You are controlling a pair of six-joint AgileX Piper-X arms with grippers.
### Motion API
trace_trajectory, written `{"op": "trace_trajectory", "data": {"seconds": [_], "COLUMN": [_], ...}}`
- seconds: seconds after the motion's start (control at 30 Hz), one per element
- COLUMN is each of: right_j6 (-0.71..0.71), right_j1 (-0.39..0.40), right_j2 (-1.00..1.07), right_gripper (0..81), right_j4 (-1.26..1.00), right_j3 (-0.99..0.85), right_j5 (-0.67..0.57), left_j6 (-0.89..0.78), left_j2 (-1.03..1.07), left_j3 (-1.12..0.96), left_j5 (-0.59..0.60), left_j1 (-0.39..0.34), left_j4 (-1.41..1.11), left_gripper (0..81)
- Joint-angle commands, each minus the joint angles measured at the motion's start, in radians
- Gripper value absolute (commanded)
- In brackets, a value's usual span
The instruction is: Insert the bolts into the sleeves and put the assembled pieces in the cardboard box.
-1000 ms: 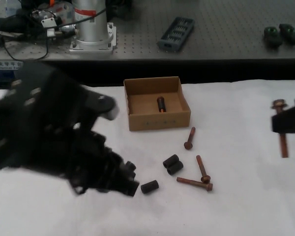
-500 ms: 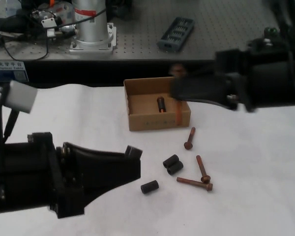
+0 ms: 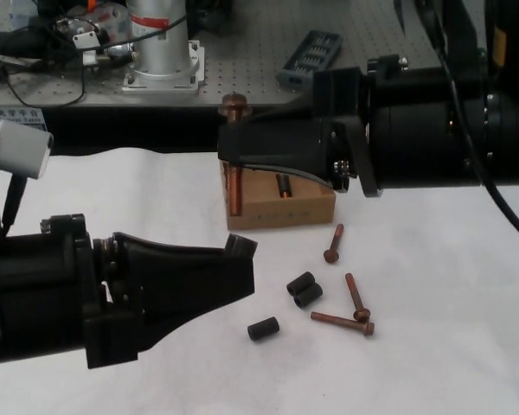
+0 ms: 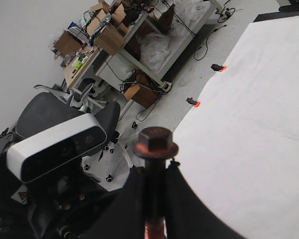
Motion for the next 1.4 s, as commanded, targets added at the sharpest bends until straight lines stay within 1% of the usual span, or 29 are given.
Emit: {"op": "trace_trajectory", "data": {"seconds": [0.0,0.13,0.3,0.47,0.67,1.17,1.37], "right_j6": [0.008,0.008,0.008,0.008,0.008,0.018,0.016], "right_j1": [0.002,0.002,0.002,0.002,0.002,0.002,0.002], "right_j2": [0.001,0.001,0.001,0.001,0.001,-0.004,-0.037], "right_gripper": [2.8,2.8,2.8,2.8,2.8,2.8,2.8], "right_j4": [-0.019,-0.019,-0.019,-0.019,-0.019,-0.019,-0.017], "right_j3": [-0.004,-0.004,-0.004,-0.004,-0.004,-0.004,-0.004], "right_j5": [0.002,0.002,0.002,0.002,-0.003,-0.027,0.045], "left_j6": [-0.038,-0.038,-0.038,-0.038,-0.038,-0.043,-0.045], "left_j2": [-0.008,-0.008,-0.008,-0.008,-0.008,-0.008,-0.008], "left_j3": [-0.002,-0.002,-0.002,-0.002,-0.002,-0.002,-0.002], "left_j5": [0.016,0.004,-0.046,-0.046,-0.102,-0.136,-0.174], "left_j1": [0.003,0.003,0.003,0.003,0.003,0.003,0.003], "left_j4": [-0.065,-0.071,-0.071,-0.071,-0.069,-0.097,-0.147], "left_gripper": [0.6,0.6,0.6,0.6,0.6,0.6,0.6]}}
